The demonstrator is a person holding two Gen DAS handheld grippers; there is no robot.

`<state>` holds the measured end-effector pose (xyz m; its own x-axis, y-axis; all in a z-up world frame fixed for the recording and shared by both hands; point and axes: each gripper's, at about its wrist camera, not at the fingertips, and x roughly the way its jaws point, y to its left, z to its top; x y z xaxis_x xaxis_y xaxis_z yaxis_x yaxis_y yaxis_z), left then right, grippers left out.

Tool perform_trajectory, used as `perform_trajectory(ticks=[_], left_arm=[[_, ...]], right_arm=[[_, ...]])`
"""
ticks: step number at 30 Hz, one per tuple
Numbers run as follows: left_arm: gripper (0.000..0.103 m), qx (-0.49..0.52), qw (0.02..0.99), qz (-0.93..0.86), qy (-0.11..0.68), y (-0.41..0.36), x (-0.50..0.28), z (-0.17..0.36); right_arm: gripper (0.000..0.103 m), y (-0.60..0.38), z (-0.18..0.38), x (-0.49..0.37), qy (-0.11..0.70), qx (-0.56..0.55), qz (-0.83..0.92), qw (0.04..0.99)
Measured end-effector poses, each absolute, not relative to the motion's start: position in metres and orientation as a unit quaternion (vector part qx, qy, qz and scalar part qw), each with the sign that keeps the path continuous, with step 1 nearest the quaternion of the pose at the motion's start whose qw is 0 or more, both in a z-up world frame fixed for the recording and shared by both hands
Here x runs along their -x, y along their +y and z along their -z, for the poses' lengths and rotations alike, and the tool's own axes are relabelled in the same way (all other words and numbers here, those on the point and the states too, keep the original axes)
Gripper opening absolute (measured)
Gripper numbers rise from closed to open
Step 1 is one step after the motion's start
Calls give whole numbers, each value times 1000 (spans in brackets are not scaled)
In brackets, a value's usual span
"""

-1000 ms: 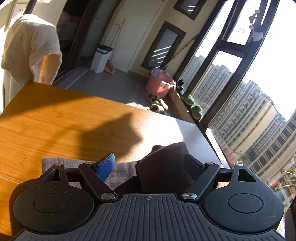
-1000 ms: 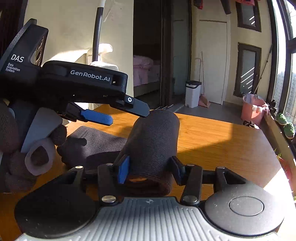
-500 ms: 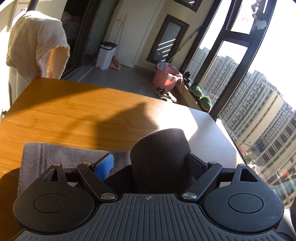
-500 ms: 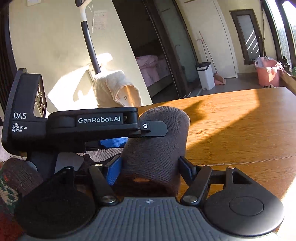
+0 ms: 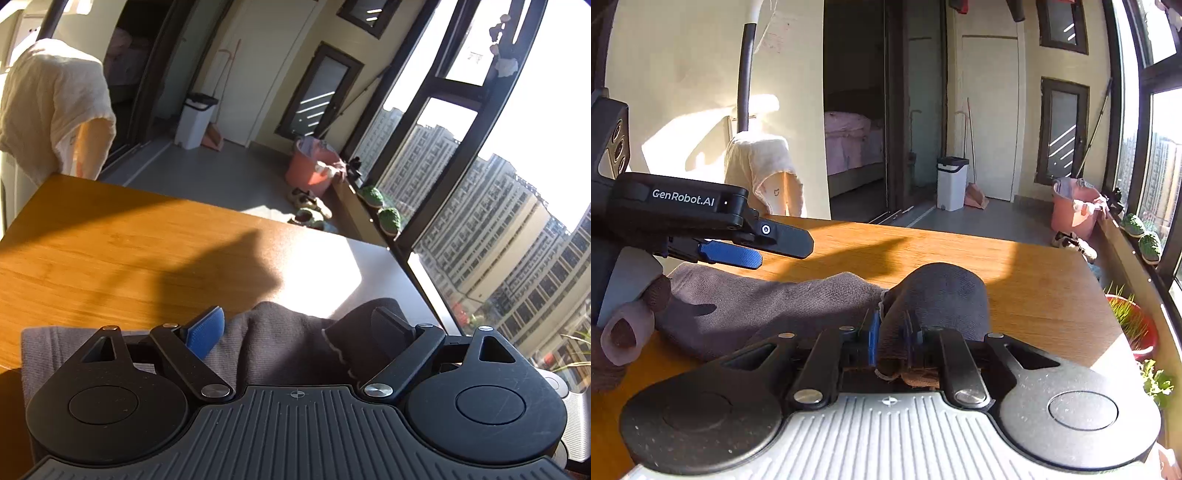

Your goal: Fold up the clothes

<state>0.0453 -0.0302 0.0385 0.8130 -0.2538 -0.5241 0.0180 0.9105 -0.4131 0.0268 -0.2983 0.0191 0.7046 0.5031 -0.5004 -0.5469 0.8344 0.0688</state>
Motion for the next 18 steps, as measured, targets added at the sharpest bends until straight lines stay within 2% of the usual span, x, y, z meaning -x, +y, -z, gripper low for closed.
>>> perform_trajectory(ticks=[10,12,14,15,16,17,18], left_arm=[[91,242,907,93,332,-34,-49,-11],[84,260,900,125,327,-43,-52,-14],[73,243,899,148,334,-65,-62,-19],[70,229,899,151,341,-76,-68,-21],[68,214,901,147,348,-87,-75,-21],[61,204,901,143,354,-94,-80,-19],[54,200,899,144,363,-102,-88,-15]], right_arm=[[15,-306,-11,-27,261,29,-275,925],[17,-300,-10,-25,254,44,-272,927],[31,-298,-10,-20,245,55,-276,928],[35,-299,-12,-16,238,59,-277,929],[46,-303,-14,-11,228,61,-273,933],[56,-307,-16,-7,217,63,-268,937],[58,-312,-19,-4,208,59,-263,940]])
